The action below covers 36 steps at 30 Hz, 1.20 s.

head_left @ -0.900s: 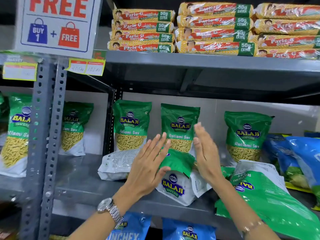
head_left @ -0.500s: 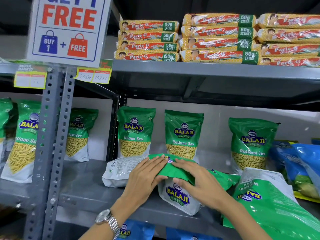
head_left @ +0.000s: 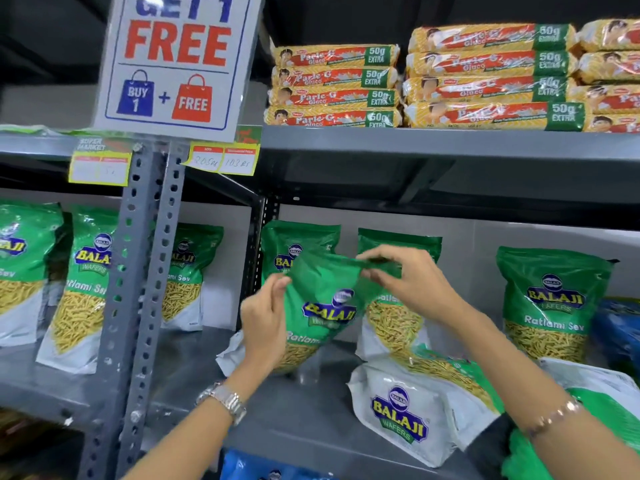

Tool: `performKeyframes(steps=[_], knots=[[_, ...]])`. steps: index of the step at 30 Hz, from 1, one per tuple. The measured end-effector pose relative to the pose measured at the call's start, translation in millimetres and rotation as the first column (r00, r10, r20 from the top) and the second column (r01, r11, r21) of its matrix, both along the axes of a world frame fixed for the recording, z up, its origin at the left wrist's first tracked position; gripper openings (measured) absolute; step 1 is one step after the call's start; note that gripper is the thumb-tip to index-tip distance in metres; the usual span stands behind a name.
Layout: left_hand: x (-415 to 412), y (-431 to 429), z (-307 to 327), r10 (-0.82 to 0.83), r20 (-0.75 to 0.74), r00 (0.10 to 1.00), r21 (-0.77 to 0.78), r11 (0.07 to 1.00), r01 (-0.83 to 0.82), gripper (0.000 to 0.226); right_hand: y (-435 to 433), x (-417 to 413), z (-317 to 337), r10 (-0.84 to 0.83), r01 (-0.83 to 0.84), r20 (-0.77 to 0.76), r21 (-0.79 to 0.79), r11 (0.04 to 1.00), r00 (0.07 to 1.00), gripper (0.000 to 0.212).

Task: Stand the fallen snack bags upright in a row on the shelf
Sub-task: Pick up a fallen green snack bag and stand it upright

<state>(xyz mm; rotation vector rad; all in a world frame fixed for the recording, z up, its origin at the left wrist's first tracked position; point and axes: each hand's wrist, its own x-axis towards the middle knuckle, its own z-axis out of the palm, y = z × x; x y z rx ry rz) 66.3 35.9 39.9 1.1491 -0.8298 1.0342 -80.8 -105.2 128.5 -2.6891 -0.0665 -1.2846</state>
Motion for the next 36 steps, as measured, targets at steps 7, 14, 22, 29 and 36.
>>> performKeyframes(steps=[7, 14, 22, 29, 36], knots=[[70.3, 19.6, 35.4, -0.326, -0.317, 0.891, -0.096, 0.945, 0.311, 0.039, -6.9, 62.9, 37.3, 0.023, -0.013, -0.039, 0.226, 0.974, 0.999, 0.038], [135.3, 15.3, 30.4, -0.437, -0.539, 0.72, -0.239, 0.899, 0.367, 0.033, 3.8, 117.9, 32.2, 0.114, -0.193, 0.171, 0.572, 0.797, 0.979, 0.045], [146.7, 5.8, 20.5, -0.447, -0.715, 0.537, -0.167, 0.856, 0.489, 0.084, -3.0, 134.4, 9.3, -0.023, -0.101, 0.193, 0.604, 0.791, 0.981, 0.038], [146.1, 3.7, 5.9, -0.43, -0.717, 0.549, -0.141, 0.861, 0.489, 0.061, -7.7, 136.8, -22.2, 0.129, -0.171, 0.113, 0.659, 0.733, 0.985, 0.013], [133.6, 3.6, -2.6, -0.251, -0.771, 0.585, -0.046, 0.938, 0.342, 0.078, 17.5, 141.8, -55.6, 0.06, -0.101, 0.081, 0.76, 0.643, 0.995, 0.05]])
